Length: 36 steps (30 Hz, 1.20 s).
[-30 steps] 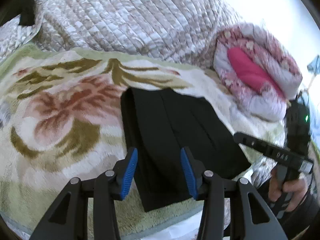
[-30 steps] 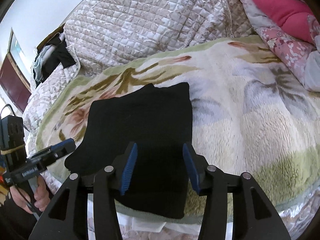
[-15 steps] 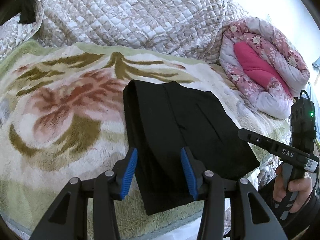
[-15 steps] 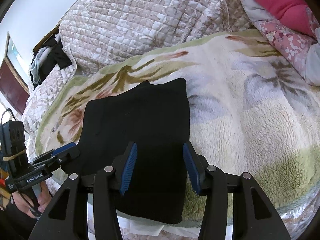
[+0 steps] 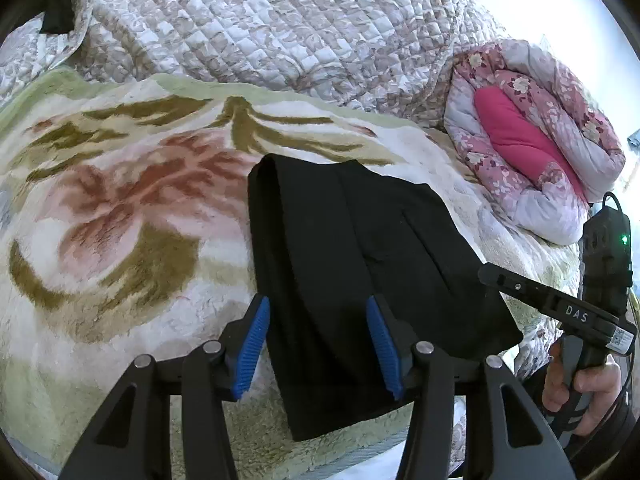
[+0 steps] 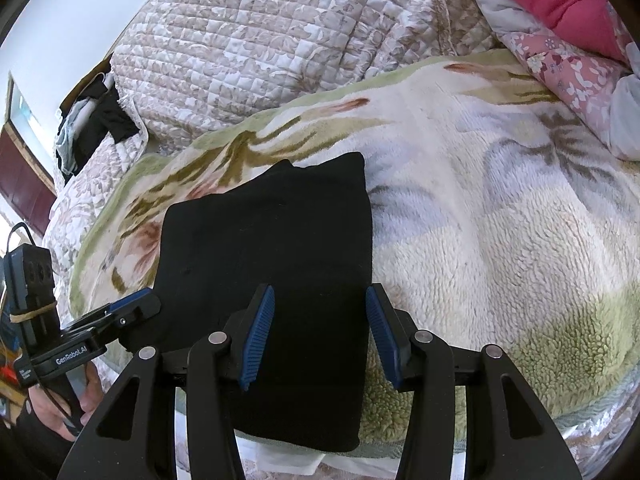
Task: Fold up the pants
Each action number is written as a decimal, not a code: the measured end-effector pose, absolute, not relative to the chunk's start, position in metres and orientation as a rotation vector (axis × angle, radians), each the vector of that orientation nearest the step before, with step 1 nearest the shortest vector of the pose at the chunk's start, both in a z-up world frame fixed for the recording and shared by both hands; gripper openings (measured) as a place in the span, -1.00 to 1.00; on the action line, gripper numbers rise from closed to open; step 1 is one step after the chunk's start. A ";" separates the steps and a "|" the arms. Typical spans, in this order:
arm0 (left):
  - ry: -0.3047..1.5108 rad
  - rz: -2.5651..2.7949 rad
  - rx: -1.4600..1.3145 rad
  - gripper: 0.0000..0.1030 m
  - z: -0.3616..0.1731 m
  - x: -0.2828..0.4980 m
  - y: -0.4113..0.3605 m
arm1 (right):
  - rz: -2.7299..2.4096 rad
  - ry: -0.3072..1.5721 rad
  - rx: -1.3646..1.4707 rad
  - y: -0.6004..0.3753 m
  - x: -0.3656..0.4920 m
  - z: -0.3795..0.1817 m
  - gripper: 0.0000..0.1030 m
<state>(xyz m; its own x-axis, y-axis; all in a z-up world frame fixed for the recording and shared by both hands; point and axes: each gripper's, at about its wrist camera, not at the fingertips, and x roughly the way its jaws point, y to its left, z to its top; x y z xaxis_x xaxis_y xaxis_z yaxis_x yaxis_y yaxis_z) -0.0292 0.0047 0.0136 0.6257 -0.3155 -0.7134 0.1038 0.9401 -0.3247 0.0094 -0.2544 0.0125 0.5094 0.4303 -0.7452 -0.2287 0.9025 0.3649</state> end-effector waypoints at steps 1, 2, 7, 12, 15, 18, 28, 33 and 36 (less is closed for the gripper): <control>0.866 -0.245 -0.265 0.09 0.013 -0.028 0.004 | 0.400 0.964 0.238 -0.254 0.011 0.011 -0.01; 0.868 -0.245 -0.268 0.12 0.012 -0.027 0.004 | 0.403 0.973 0.252 -0.253 0.012 0.011 0.01; 0.883 -0.244 -0.306 0.17 0.008 -0.026 0.011 | 0.411 1.001 0.303 -0.258 0.013 0.005 0.02; 0.881 -0.242 -0.331 0.17 0.009 -0.028 0.014 | 0.396 0.978 0.288 -0.258 0.009 0.009 0.02; 0.854 -0.243 -0.333 0.17 0.015 -0.027 0.014 | 0.379 0.941 0.271 -0.259 0.009 0.015 0.02; 0.839 -0.272 -0.344 0.17 0.018 -0.027 0.012 | 0.376 0.940 0.291 -0.261 0.010 0.014 0.02; 0.745 -0.353 -0.315 0.17 0.049 -0.027 -0.005 | 0.362 0.901 0.214 -0.251 0.012 0.018 -0.86; 0.865 -0.318 -0.262 0.12 0.029 0.004 -0.020 | 0.342 0.949 0.209 -0.249 0.026 0.014 -0.86; 0.851 -0.325 -0.252 0.12 0.029 0.003 -0.017 | 0.353 0.908 0.192 -0.251 0.037 0.029 -0.86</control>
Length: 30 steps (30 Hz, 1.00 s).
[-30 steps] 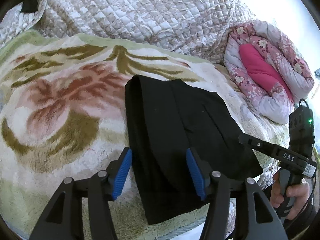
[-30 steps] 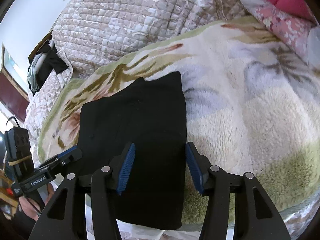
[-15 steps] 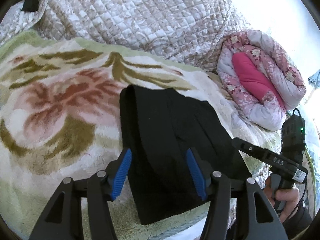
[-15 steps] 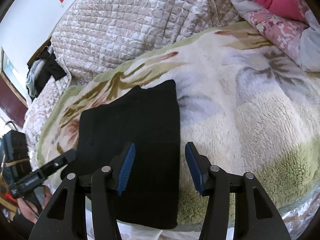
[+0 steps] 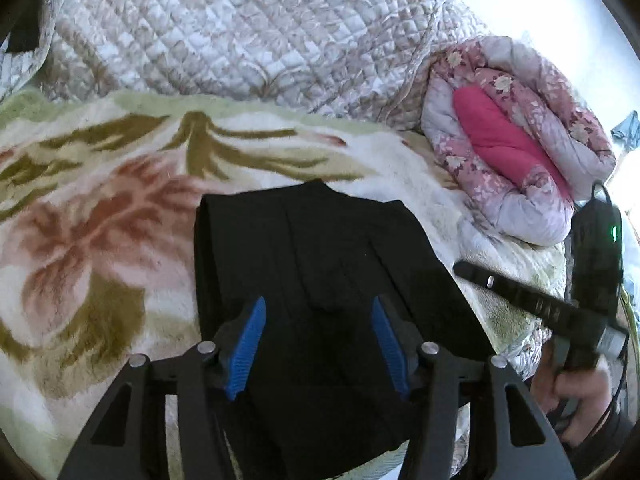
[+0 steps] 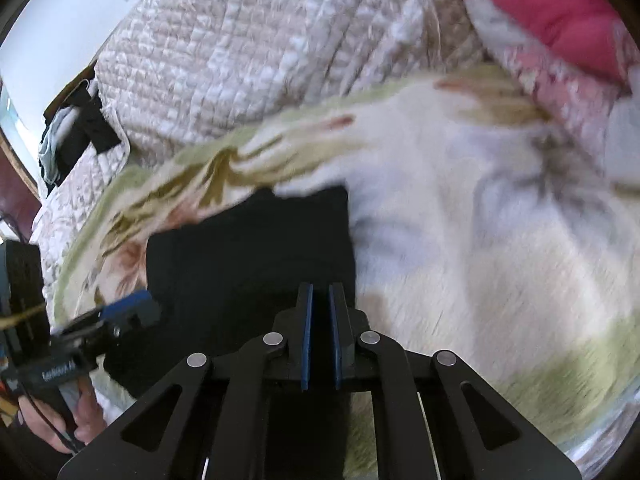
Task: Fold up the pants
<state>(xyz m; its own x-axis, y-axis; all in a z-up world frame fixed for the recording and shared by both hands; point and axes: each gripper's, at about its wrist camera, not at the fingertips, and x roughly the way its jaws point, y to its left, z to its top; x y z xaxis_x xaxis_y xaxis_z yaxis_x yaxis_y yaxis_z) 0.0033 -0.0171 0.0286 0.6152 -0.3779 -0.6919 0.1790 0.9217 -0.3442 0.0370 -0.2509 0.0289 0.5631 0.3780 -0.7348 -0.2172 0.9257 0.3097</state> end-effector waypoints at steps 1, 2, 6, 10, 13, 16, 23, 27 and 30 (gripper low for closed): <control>0.853 -0.322 -0.247 0.12 0.030 0.005 -0.018 | 0.370 0.909 0.193 -0.249 0.043 0.031 -0.86; 0.850 -0.322 -0.243 0.12 0.033 0.008 -0.018 | 0.391 0.919 0.185 -0.244 0.051 0.031 -0.86; 0.839 -0.314 -0.209 0.12 0.041 0.032 -0.019 | 0.421 0.965 0.107 -0.223 0.081 0.020 -0.86; 0.859 -0.268 -0.194 0.12 0.033 0.054 -0.009 | 0.410 1.016 0.088 -0.219 0.108 0.001 -0.87; 0.898 -0.233 -0.197 0.15 0.017 0.059 -0.002 | 0.406 1.018 0.131 -0.227 0.119 -0.006 -0.90; 0.888 -0.240 -0.204 0.16 0.014 0.059 -0.001 | 0.402 1.008 0.148 -0.229 0.120 -0.005 -0.92; 0.875 -0.229 -0.194 0.17 0.018 0.056 0.000 | 0.365 0.956 0.155 -0.236 0.106 0.009 -0.77; 0.851 -0.194 -0.148 0.14 0.027 0.043 -0.004 | 0.374 0.941 0.175 -0.243 0.087 0.016 -0.65; 0.835 -0.186 -0.145 0.13 0.033 0.029 -0.004 | 0.382 0.912 0.148 -0.244 0.065 0.023 -0.65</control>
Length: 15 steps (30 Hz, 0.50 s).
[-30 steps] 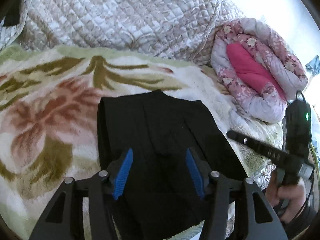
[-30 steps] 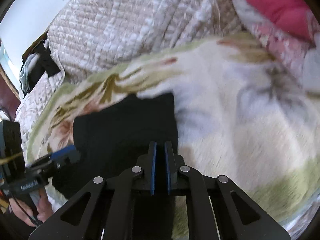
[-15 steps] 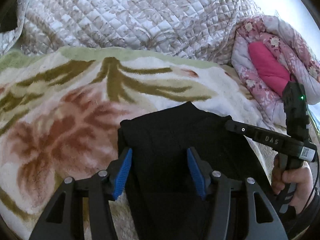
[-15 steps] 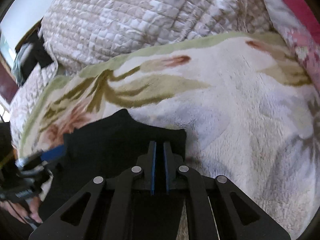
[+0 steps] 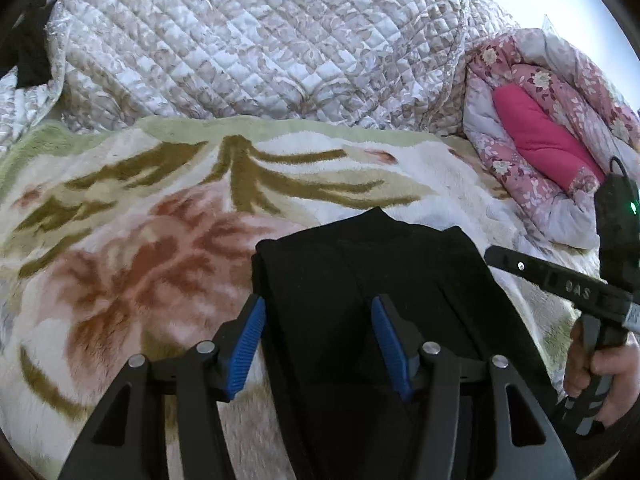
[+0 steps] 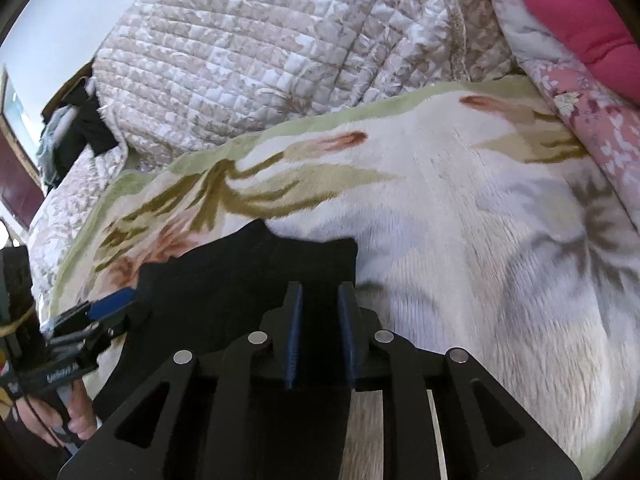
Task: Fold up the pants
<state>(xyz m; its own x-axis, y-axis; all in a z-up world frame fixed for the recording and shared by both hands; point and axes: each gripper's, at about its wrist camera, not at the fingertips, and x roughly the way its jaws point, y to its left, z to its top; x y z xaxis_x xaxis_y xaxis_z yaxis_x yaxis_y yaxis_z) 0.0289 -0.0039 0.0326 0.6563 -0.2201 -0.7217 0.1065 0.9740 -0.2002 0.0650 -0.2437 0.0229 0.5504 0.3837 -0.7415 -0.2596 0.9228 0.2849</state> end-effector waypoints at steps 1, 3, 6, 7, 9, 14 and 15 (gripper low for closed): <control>0.827 -0.183 -0.141 0.13 0.036 0.023 -0.004 | 0.381 0.898 0.128 -0.242 0.054 0.026 -0.65; 0.810 -0.175 -0.126 0.13 0.041 0.013 -0.006 | 0.382 0.879 0.106 -0.238 0.037 0.028 -0.65; 0.801 -0.174 -0.115 0.14 0.043 -0.001 -0.008 | 0.399 0.873 0.064 -0.228 0.015 0.027 -0.57; 0.800 -0.170 -0.107 0.14 0.043 -0.006 -0.009 | 0.400 0.874 0.051 -0.225 0.009 0.025 -0.48; 0.806 -0.167 -0.087 0.13 0.039 -0.016 -0.013 | 0.409 0.881 0.034 -0.219 -0.002 0.020 -0.28; 0.862 -0.172 -0.086 0.14 0.021 -0.028 -0.016 | 0.406 0.844 -0.087 -0.202 -0.017 0.009 0.04; 0.862 -0.171 -0.088 0.14 0.019 -0.030 -0.017 | 0.404 0.826 -0.120 -0.199 -0.019 0.008 0.05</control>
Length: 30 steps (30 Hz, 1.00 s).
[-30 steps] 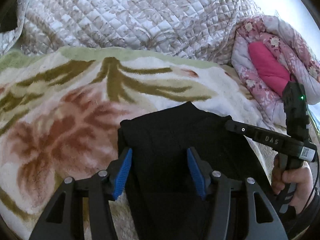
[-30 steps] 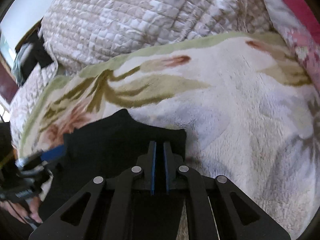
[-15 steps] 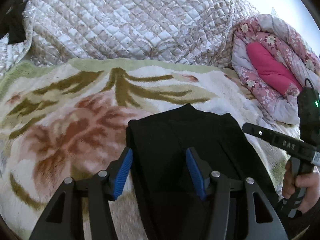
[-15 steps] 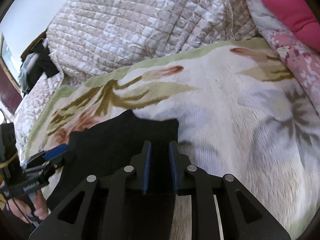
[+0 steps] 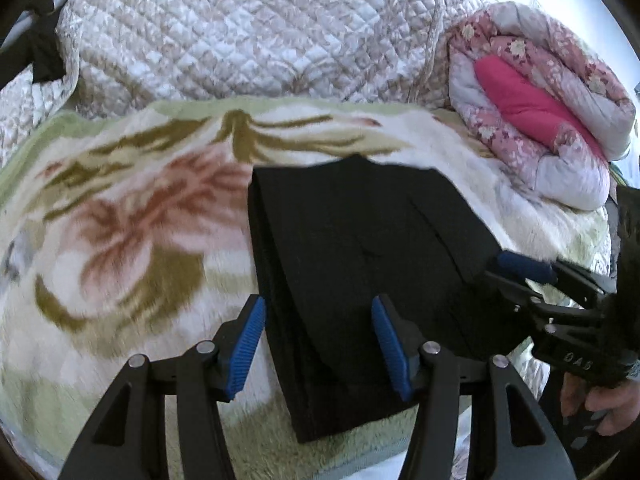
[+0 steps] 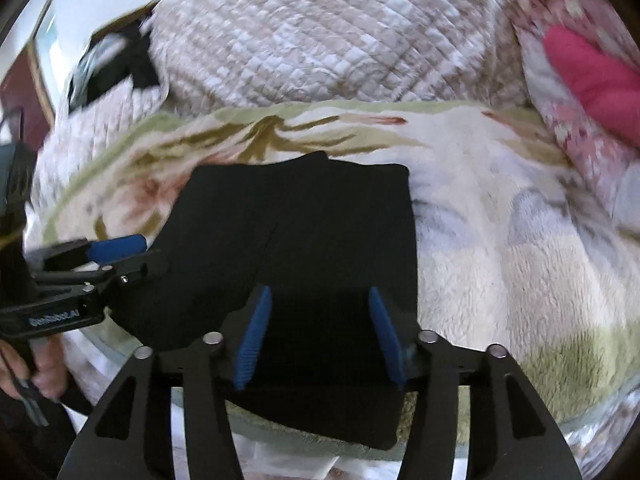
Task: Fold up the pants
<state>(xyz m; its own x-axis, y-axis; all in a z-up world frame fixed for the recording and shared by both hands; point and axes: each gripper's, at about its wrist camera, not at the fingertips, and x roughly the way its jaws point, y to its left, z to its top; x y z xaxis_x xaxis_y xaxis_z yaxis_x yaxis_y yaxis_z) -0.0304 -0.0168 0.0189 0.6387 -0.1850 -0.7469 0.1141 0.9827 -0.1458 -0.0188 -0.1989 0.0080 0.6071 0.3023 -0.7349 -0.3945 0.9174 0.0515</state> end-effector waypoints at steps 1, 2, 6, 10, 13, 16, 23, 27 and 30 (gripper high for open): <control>0.856 -0.170 -0.088 0.14 0.019 -0.032 -0.017 | 0.404 0.820 -0.124 -0.200 -0.019 0.008 0.05; 0.855 -0.171 -0.084 0.14 0.020 -0.032 -0.017 | 0.405 0.822 -0.111 -0.201 -0.018 0.008 0.05; 0.857 -0.173 -0.092 0.15 0.018 -0.033 -0.016 | 0.408 0.817 -0.120 -0.202 -0.020 0.008 0.06; 0.856 -0.173 -0.097 0.18 0.017 -0.033 -0.016 | 0.404 0.811 -0.135 -0.200 -0.022 0.009 0.06; 0.854 -0.173 -0.097 0.18 0.017 -0.033 -0.016 | 0.400 0.801 -0.111 -0.201 -0.024 0.012 0.06; 0.853 -0.174 -0.099 0.18 0.016 -0.033 -0.016 | 0.384 0.792 -0.080 -0.210 -0.023 0.016 0.06; 0.851 -0.177 -0.103 0.18 0.016 -0.033 -0.016 | 0.365 0.833 -0.005 -0.225 -0.013 0.015 0.06; 0.852 -0.193 -0.129 0.18 0.015 -0.033 -0.014 | 0.350 0.843 0.033 -0.232 -0.008 0.015 0.06; 0.854 -0.204 -0.148 0.18 0.015 -0.032 -0.011 | 0.343 0.867 0.080 -0.240 -0.003 0.013 0.06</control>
<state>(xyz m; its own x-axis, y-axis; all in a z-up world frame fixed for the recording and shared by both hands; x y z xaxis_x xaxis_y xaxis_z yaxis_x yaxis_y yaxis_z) -0.0316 -0.0111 0.0154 0.6397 -0.2370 -0.7312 0.1191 0.9703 -0.2104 -0.0030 -0.2397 0.0128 0.5961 0.3274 -0.7331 -0.2632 0.9423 0.2068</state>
